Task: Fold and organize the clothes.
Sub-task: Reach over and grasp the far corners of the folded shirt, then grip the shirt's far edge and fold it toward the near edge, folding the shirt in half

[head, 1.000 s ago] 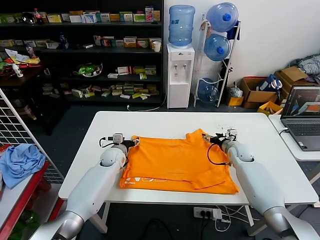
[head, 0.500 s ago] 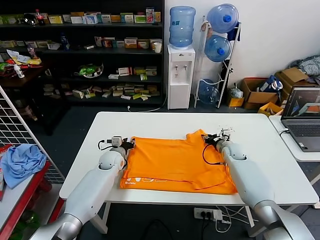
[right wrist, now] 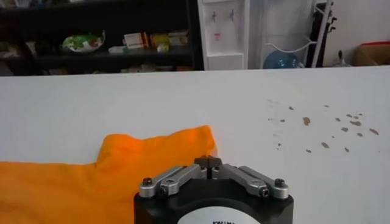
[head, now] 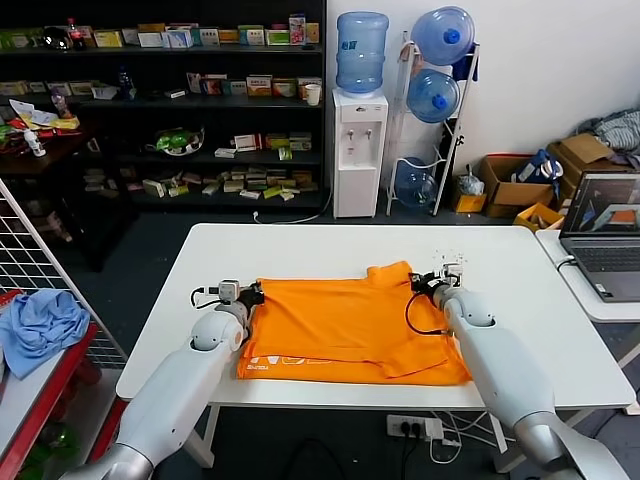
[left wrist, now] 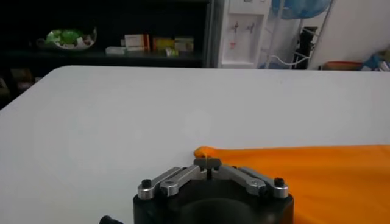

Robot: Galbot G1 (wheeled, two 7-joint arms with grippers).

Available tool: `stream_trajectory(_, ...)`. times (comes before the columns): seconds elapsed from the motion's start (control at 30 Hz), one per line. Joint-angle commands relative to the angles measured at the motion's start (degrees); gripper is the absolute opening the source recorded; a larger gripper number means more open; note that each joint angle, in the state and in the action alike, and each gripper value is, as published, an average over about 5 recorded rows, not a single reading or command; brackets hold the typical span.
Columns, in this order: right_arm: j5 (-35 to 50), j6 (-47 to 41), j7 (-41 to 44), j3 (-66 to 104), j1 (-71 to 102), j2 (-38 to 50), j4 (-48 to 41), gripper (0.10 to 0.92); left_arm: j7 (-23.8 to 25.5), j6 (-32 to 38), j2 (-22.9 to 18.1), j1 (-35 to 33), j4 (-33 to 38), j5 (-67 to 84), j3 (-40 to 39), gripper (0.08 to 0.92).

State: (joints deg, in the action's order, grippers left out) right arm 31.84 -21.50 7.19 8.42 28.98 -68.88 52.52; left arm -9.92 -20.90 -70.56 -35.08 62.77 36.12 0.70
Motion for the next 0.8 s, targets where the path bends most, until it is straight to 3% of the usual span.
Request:
stream_trajectory(0.03, 3.56, -1.01, -4.07, -0.11, 5.46, 3.88, 14.51, 0.125, -0.97, 0.02, 3.50, -4.66, 11.58, 1.72, 0.66, 0.092)
stream_trajectory(0.47, 4.08, -4.24, -10.16, 7.29, 29.72, 16.74, 42.97, 0.125, -2.98, -0.68, 12.44, -18.08, 32.63, 6.41, 4.89, 0.092)
stream_trajectory(0.8, 1.02, -7.21, -12.81, 13.48, 44.35, 17.93, 53.15, 0.125, -4.28, -1.38, 14.00, -30.45, 42.21, 6.93, 7.52, 0.092)
